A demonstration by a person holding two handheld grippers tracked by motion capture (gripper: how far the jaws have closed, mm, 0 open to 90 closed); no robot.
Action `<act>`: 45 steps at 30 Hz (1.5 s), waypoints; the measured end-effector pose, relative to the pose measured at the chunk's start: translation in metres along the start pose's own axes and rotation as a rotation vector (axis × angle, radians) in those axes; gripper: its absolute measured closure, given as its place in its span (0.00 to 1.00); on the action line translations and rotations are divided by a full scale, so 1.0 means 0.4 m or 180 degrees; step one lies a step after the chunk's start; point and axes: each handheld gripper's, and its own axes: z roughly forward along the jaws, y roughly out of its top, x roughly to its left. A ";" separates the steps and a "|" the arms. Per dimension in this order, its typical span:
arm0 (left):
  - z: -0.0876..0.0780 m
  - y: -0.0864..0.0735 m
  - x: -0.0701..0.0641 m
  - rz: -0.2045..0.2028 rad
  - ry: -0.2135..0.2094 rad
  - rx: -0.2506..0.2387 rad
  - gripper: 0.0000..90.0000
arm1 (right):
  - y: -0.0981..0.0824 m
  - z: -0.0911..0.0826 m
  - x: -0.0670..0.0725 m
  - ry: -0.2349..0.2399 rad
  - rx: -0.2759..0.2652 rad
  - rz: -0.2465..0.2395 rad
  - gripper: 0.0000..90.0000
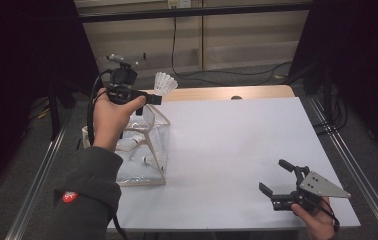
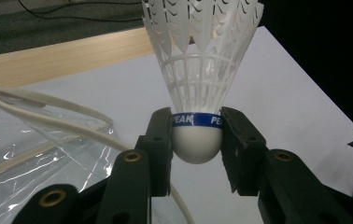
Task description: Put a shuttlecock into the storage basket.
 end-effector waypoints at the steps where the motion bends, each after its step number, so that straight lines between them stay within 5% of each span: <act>1: -0.001 -0.001 0.003 -0.0012 0.0003 -0.0005 0.73 | 0.000 0.000 0.000 0.0001 0.0001 0.0003 0.03; 45: -0.054 -0.031 0.067 -0.0150 0.0178 -0.0024 0.73 | 0.000 0.000 -0.001 -0.0011 -0.0002 -0.0015 0.03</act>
